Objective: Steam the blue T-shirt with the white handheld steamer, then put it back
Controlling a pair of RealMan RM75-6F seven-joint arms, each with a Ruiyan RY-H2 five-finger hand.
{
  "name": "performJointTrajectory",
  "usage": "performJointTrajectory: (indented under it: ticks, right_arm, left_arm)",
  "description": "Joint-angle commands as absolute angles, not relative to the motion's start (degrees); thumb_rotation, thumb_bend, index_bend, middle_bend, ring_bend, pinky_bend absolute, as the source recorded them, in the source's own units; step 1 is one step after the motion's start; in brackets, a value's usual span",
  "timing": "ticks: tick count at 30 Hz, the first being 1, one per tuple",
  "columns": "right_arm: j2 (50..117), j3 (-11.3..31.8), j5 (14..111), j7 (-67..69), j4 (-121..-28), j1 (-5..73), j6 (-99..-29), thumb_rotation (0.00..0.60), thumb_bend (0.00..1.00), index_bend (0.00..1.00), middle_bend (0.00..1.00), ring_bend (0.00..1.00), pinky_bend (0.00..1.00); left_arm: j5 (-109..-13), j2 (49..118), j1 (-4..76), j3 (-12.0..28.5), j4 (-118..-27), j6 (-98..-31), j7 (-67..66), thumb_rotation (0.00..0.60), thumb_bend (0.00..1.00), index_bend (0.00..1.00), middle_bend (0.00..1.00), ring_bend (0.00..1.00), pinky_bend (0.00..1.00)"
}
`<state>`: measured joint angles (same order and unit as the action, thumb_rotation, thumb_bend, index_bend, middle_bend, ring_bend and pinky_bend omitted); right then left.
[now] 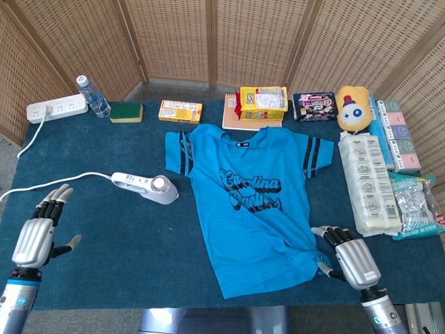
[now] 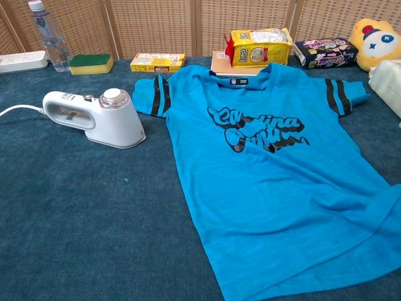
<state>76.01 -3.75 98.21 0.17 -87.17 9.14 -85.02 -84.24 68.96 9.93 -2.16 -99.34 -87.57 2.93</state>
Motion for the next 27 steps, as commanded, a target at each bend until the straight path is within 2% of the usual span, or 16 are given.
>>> performJointTrajectory:
  ticks: [1, 14, 24, 27]
  right_arm:
    - [75.26, -3.28, 97.45, 0.90, -86.71, 8.67, -85.66, 0.600, 0.28, 0.30, 0.33, 0.33, 0.36]
    - [73.66, -1.95, 95.15, 3.45, -83.38, 6.78, -87.94, 0.600, 0.29, 0.42, 0.43, 0.44, 0.47]
    - [73.59, -1.65, 95.35, 3.74, -82.49, 5.66, -89.71, 0.600, 0.29, 0.43, 0.44, 0.44, 0.47]
    - [73.55, -1.52, 94.90, 3.92, -82.58, 5.41, -89.69, 0.600, 0.33, 0.43, 0.44, 0.45, 0.47]
  left_arm:
    - [-85.18, 67.79, 7.34, -3.74, -98.84, -89.53, 4.43, 0.600, 0.24, 0.00, 0.00, 0.00, 0.09]
    - [-86.51, 66.56, -0.53, -5.30, -96.27, -96.09, 7.88, 0.600, 0.24, 0.00, 0.01, 0.00, 0.09]
    - [-87.50, 65.28, -2.62, -5.01, -97.30, -97.03, 8.15, 0.600, 0.24, 0.00, 0.03, 0.00, 0.09]
    - [-87.79, 65.09, -2.90, -4.75, -97.57, -97.24, 8.34, 0.600, 0.25, 0.00, 0.03, 0.00, 0.09]
